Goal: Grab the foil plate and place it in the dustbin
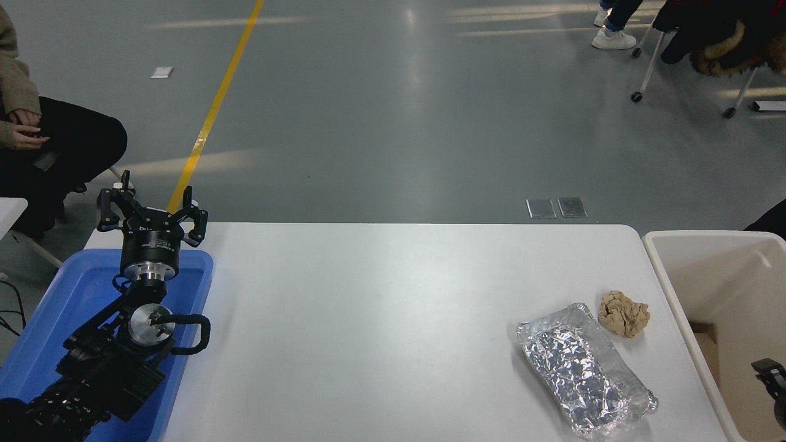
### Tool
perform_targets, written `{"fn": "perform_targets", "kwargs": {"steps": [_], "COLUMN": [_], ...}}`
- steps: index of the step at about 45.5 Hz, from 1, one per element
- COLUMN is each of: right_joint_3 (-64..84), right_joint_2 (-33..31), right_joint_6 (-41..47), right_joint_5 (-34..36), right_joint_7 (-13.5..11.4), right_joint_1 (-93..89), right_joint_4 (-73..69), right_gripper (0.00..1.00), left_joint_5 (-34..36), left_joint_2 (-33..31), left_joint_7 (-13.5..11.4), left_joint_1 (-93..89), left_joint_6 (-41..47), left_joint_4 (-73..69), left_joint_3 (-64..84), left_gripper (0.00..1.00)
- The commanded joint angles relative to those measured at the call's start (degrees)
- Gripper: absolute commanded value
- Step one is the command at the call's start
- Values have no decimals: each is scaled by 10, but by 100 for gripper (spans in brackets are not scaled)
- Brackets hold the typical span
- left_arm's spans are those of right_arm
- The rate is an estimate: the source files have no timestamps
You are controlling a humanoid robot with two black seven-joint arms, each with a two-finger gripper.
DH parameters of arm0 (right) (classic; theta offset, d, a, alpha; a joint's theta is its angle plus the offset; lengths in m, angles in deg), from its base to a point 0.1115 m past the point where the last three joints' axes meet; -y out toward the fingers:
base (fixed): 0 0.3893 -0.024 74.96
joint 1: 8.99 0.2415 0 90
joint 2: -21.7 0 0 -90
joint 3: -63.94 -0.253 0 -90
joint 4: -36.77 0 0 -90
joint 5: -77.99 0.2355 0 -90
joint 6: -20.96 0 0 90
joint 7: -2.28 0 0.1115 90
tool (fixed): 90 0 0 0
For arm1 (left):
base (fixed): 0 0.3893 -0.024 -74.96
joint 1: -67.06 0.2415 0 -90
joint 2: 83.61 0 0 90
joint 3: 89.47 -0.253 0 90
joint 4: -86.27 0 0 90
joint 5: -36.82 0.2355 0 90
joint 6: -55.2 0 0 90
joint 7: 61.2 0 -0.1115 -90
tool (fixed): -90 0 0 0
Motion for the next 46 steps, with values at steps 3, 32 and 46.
{"fn": "perform_targets", "kwargs": {"steps": [3,32,46], "right_joint_3": [-14,-7,73], "right_joint_2": [14,3,-125], "right_joint_6": [-20,-6,10], "right_joint_5": [-2,-42,-160], "right_joint_7": [0,4,3], "right_joint_1": [-3,81,286], "right_joint_4": [4,-3,-305], "right_gripper": [100,100,100], "left_joint_5": [1,0,1], "left_joint_2": [-1,0,0], "left_joint_7": [1,0,1], "left_joint_1": [-3,-2,-3], "left_joint_6": [5,5,4], "left_joint_4": [0,0,0], "left_joint_3": [0,0,-1], "left_gripper": [99,99,99]}}
